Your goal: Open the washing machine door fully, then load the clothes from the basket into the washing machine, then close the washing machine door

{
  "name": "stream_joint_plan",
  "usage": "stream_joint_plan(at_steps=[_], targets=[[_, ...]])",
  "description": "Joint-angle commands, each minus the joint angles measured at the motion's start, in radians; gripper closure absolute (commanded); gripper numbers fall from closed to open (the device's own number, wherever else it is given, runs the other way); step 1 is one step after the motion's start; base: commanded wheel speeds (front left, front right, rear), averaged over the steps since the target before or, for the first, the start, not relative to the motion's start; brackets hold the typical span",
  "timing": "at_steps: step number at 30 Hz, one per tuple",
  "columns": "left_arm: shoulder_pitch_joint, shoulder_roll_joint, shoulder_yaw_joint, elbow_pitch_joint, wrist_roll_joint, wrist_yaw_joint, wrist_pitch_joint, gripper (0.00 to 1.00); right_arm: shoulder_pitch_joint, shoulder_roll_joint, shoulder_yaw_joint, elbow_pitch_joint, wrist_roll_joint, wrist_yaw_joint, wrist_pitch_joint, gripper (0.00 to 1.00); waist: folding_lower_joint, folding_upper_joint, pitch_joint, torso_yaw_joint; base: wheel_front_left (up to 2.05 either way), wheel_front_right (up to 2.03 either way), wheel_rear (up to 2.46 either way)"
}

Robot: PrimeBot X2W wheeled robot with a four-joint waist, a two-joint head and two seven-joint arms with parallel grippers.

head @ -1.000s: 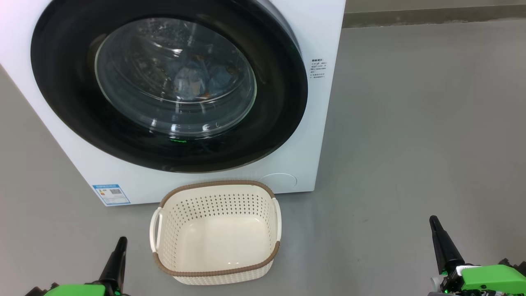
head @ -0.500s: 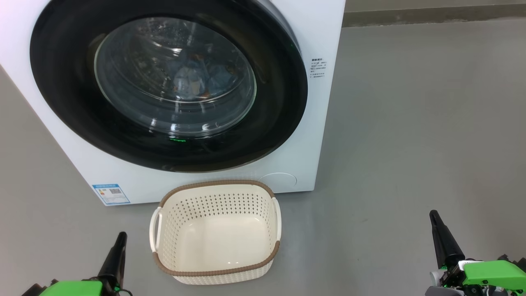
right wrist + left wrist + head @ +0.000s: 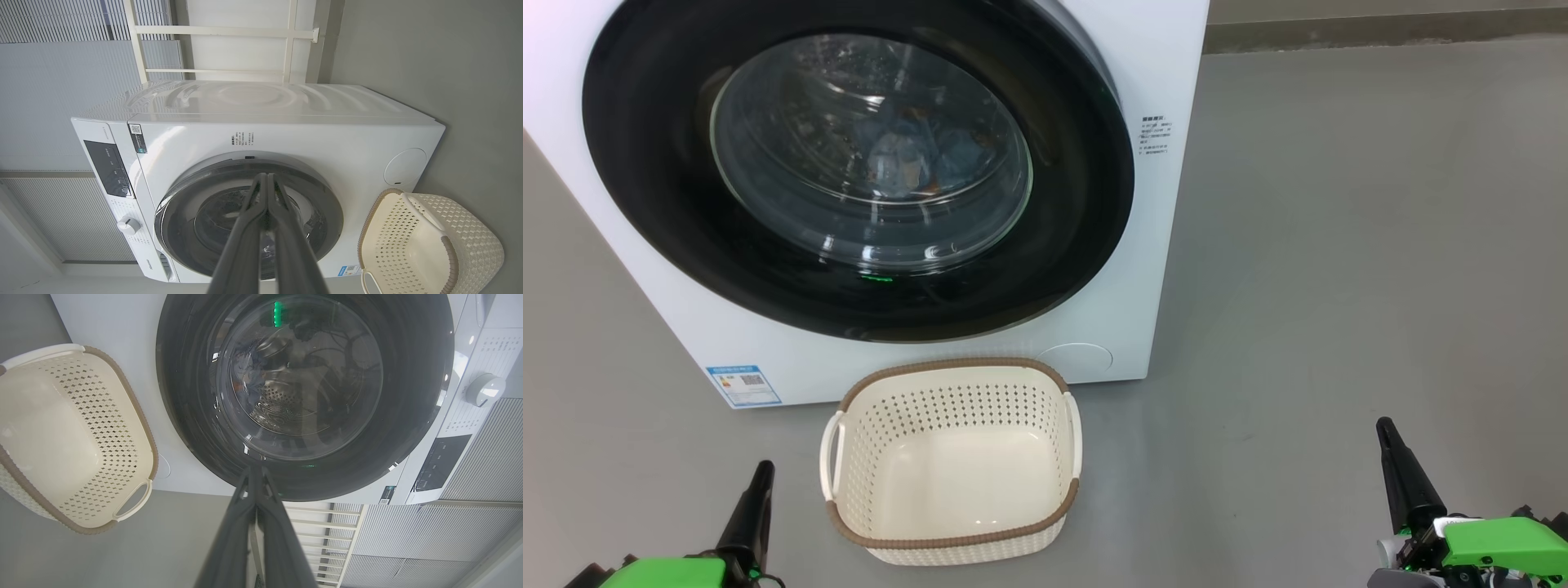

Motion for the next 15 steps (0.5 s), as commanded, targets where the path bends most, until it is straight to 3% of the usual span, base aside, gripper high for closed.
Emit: stream_joint_plan(at_steps=[1,15], targets=[[-0.041,0.024,0.035,-0.027,-0.007,-0.007,0.006,1.00,-0.040,-0.004,0.022,-0.025,0.004,0.002,0.008,1.00,0.0000,0.0000,0.000,0.000,0.00,0.00,0.00],[-0.041,0.024,0.035,-0.027,-0.007,-0.007,0.006,1.00,-0.040,-0.004,0.022,-0.025,0.004,0.002,0.008,1.00,0.0000,0.0000,0.000,0.000,0.00,0.00,0.00]])
